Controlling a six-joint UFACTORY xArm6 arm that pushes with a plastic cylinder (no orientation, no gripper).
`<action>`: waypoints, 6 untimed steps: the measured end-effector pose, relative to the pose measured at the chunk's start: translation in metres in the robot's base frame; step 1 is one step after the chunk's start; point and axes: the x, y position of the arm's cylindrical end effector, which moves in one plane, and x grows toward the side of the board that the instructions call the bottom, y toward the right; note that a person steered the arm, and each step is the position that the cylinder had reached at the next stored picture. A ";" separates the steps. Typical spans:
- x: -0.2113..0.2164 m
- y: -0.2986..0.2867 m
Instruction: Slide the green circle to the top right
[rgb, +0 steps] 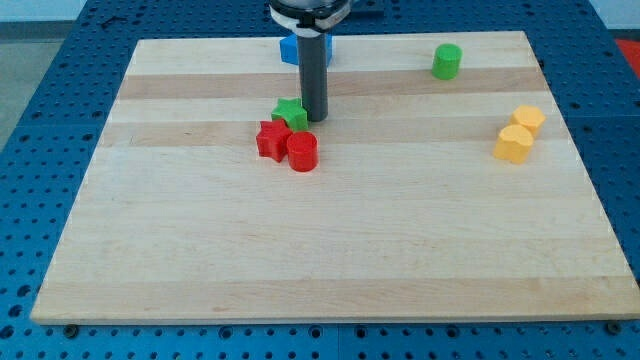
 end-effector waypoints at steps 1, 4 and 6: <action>-0.027 0.052; -0.162 0.221; -0.165 0.211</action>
